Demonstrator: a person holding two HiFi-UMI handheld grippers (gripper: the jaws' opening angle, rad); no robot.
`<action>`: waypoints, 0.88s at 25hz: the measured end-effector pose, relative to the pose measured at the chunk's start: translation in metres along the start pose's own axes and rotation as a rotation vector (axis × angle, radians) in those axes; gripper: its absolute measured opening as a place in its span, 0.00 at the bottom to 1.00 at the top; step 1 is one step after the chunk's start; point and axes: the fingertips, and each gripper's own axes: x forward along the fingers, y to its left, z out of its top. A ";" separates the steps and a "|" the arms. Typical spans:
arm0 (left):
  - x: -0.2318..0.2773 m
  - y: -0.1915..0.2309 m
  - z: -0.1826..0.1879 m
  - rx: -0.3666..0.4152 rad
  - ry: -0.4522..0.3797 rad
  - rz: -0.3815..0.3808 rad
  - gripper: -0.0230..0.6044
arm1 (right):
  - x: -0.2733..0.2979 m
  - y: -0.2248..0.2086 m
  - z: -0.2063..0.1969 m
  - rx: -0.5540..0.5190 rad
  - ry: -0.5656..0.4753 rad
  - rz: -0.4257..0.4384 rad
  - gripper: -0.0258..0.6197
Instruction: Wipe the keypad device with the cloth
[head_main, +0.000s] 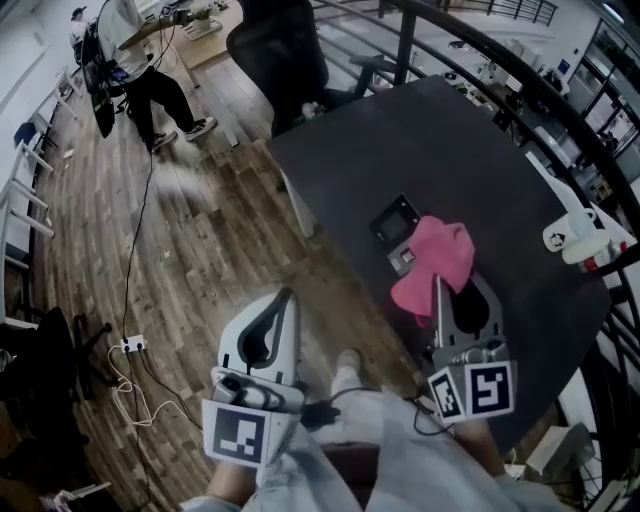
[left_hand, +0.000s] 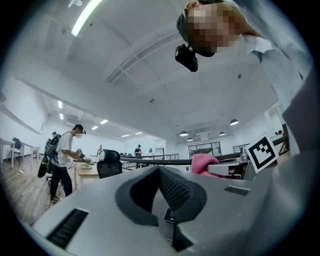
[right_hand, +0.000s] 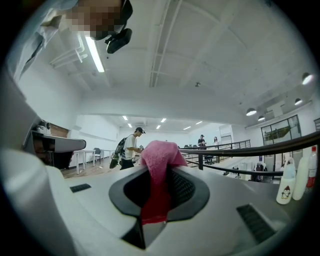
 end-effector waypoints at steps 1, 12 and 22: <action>0.009 0.000 0.000 0.003 0.003 -0.003 0.04 | 0.006 -0.006 -0.001 0.005 0.002 -0.002 0.15; 0.069 -0.012 -0.002 -0.001 0.009 -0.082 0.04 | 0.031 -0.052 -0.010 0.058 0.015 -0.077 0.15; 0.115 -0.025 -0.013 -0.001 0.022 -0.221 0.04 | 0.016 -0.085 -0.023 -0.002 0.055 -0.225 0.15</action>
